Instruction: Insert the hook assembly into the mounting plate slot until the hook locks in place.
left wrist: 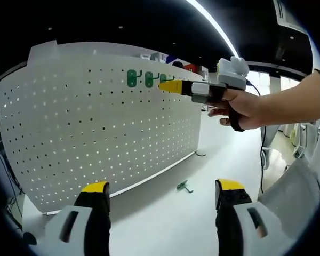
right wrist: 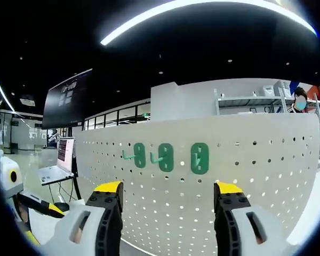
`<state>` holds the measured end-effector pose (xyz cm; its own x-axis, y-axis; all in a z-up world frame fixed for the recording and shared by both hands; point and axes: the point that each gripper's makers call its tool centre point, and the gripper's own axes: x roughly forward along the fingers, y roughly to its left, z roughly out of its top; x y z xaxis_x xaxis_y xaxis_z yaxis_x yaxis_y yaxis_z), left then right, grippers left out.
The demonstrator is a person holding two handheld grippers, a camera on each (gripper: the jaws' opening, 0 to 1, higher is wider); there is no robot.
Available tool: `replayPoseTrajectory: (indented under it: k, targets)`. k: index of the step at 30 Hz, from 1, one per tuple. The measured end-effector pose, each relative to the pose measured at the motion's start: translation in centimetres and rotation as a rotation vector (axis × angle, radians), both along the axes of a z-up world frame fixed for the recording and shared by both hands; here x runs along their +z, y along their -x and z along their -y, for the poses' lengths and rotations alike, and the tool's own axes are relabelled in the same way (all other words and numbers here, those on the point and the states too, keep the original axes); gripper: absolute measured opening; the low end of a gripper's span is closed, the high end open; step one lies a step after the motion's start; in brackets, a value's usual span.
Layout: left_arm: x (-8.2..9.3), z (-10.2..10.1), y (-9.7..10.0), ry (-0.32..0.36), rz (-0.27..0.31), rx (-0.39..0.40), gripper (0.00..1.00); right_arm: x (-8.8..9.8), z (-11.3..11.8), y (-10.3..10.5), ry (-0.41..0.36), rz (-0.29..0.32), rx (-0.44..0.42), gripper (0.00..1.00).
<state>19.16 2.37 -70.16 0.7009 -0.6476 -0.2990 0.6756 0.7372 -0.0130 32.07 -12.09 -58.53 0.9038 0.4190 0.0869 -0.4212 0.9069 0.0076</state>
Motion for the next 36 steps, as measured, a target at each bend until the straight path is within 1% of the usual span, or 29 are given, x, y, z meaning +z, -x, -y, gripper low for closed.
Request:
replayPoseTrajectory:
  k: [14, 18, 22, 25, 29, 36]
  targets:
    - [0.2, 0.0, 0.0, 0.006, 0.003, 0.000, 0.84, -0.9, 0.5, 2.3, 0.014, -0.009, 0.028, 0.69]
    - [0.3, 0.0, 0.1, 0.007, 0.005, 0.000, 0.84, -1.3, 0.8, 2.8, 0.006, -0.022, 0.020, 0.69]
    - [0.4, 0.1, 0.2, 0.002, 0.010, -0.003, 0.84, -1.8, 0.8, 3.7, 0.013, -0.028, 0.025, 0.70]
    - [0.5, 0.2, 0.3, 0.013, 0.007, -0.005, 0.85, -2.3, 1.3, 4.3, 0.008, -0.036, 0.021, 0.70]
    - [0.4, 0.2, 0.4, 0.006, 0.007, -0.008, 0.84, -2.7, 1.8, 4.8, 0.003, -0.044, 0.015, 0.70]
    - [0.3, 0.1, 0.5, 0.012, 0.005, -0.006, 0.85, -3.3, 1.8, 5.7, 0.006, -0.050, 0.021, 0.70]
